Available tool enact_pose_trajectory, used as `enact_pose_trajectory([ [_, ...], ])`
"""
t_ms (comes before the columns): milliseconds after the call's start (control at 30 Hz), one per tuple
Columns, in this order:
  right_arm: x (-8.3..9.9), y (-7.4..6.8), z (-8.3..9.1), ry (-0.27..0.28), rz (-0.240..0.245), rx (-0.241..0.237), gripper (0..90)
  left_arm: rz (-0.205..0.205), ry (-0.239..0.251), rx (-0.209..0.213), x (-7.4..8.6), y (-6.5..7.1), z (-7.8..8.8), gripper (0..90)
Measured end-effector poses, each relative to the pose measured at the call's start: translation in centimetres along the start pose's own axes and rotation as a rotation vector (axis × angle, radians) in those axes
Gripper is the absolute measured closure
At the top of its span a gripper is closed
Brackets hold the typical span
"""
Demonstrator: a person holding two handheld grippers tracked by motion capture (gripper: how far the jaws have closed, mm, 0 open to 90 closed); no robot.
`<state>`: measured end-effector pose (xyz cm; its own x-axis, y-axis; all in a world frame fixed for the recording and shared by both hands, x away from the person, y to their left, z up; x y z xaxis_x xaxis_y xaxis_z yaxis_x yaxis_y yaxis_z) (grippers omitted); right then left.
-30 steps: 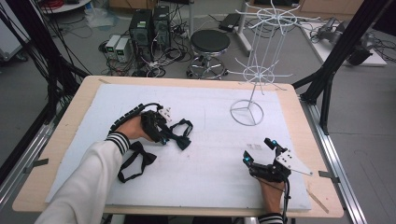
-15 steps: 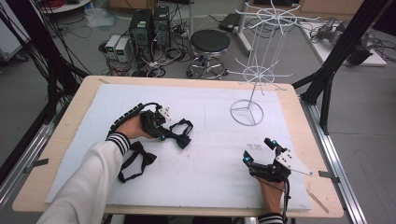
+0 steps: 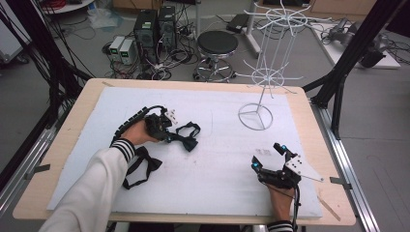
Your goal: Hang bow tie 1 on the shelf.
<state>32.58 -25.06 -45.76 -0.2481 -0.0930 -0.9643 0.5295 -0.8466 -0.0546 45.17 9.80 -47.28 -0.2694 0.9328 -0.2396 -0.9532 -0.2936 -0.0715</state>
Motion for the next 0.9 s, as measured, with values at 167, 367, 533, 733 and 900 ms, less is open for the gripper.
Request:
enact_pose_trajectory([
  [167, 0.0, -0.1, 0.0, -0.001, 0.008, 0.001, 3.6, 0.016, 0.041, -0.007, -0.1, -0.2, 0.9, 82.8],
  [367, 0.0, 0.0, 0.0, 0.0, 0.004, 0.0, 3.6, 0.04, 0.084, -0.011, -0.2, -0.2, 2.0, 82.5],
  [533, 0.0, 0.0, 0.0, -0.002, 0.0, 0.0, 3.6, 0.054, 0.137, -0.004, -0.2, -0.2, 3.0, 82.4],
  [733, 0.0, -0.1, 0.0, -0.006, 0.008, 0.002, 3.6, 0.078, 0.233, -0.005, -0.1, -0.3, 4.6, 82.3],
  [900, 0.0, -0.1, -0.1, -0.006, 0.001, 0.002, 3.6, 0.078, 0.28, 0.001, 0.4, 0.2, 5.4, 82.1],
])
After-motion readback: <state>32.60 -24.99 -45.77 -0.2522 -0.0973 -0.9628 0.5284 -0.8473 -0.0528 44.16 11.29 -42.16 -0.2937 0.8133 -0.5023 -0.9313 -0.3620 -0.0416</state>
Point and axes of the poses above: each handheld gripper's, and its own axes: z roughly backward along the jaws, x roughly out of its underside, y roughly to its right, the point moved 7 cm from there along -z, roughly forward along the jaws, and after that the axes turned 12 degrees about -y, right-handed, at the moved point
